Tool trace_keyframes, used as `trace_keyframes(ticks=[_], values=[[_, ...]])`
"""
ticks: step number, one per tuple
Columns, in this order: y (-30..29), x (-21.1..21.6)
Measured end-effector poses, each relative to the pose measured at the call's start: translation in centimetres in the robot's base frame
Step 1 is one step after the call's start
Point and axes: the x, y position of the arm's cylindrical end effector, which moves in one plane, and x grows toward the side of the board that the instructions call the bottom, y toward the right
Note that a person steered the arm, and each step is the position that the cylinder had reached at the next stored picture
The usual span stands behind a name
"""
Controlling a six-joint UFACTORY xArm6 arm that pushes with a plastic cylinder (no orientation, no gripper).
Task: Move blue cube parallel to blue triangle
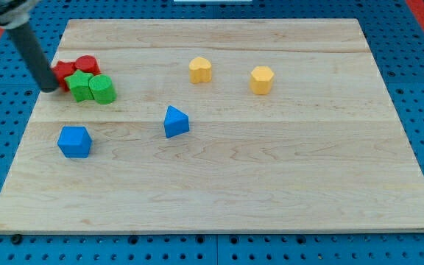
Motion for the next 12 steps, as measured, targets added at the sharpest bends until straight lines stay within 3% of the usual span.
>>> trace_keyframes(ticks=[5,6,9,11,12], values=[[-0.2,0.9],[-1.1,4.5],[-1.9,9.8],[2.4,14.1],[5.1,12.0]])
